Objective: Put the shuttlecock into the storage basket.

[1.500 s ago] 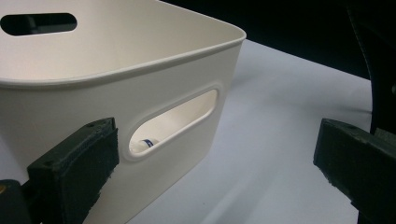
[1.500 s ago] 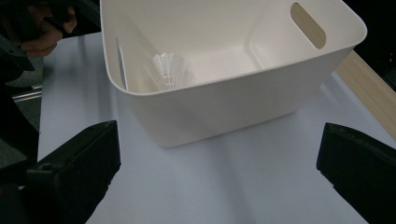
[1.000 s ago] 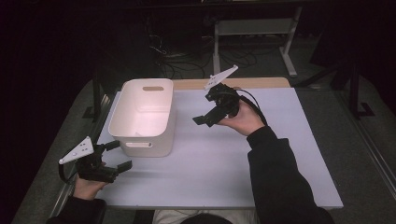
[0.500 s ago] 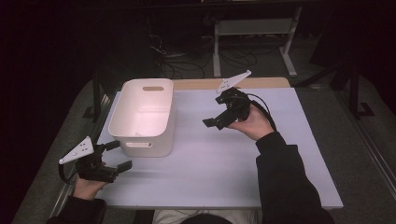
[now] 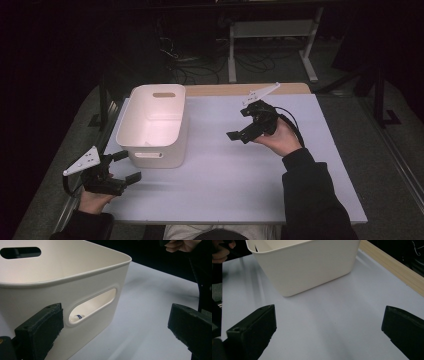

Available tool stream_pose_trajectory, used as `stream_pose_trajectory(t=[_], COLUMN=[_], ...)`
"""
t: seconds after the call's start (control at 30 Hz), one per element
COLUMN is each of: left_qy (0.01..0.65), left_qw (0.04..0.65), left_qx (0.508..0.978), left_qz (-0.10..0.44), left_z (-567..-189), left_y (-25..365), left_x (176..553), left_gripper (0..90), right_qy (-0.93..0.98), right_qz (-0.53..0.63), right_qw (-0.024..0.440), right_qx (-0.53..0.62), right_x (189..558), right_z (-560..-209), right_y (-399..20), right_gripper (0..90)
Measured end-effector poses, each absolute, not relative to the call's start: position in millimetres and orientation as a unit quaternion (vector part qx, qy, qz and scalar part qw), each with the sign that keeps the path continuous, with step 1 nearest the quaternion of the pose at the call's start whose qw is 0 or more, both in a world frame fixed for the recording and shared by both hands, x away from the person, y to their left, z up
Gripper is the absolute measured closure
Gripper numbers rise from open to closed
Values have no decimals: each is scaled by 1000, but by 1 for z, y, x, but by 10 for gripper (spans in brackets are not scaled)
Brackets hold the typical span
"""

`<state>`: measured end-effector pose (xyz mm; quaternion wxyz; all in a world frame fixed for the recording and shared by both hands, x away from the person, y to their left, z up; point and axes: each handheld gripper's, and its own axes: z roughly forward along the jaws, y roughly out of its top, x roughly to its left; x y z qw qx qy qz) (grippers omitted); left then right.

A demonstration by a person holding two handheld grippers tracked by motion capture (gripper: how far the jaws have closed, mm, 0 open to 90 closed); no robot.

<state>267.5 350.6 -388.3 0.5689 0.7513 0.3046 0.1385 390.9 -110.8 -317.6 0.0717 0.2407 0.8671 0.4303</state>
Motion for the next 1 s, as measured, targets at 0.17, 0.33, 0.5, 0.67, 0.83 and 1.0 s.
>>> stream_pose_trajectory(t=[0.17, 0.33, 0.5, 0.67, 0.83, 1.0], left_qy=[305, 305, 305, 304, 305, 305], left_qw=[568, 568, 567, 566, 567, 566], left_qx=[752, 752, 752, 753, 752, 753], left_qz=[139, 139, 139, 139, 139, 139], left_z=[-388, -388, -388, -388, -388, -388], left_y=[351, 351, 351, 351, 351, 351], left_x=[268, 268, 268, 268, 268, 268], left_gripper=[0, 0, 0, 0, 0, 0], right_qy=[864, 862, 860, 858, 856, 852], right_qz=[432, 432, 434, 435, 436, 440], right_qw=[72, 72, 75, 74, 76, 81], right_qx=[248, 255, 259, 265, 267, 272], right_x=[388, 385, 383, 380, 377, 374], right_z=[-323, -329, -335, -339, -341, -343], right_y=[-119, -126, -132, -139, -143, -149], right_gripper=[0, 0, 0, 0, 0, 0])
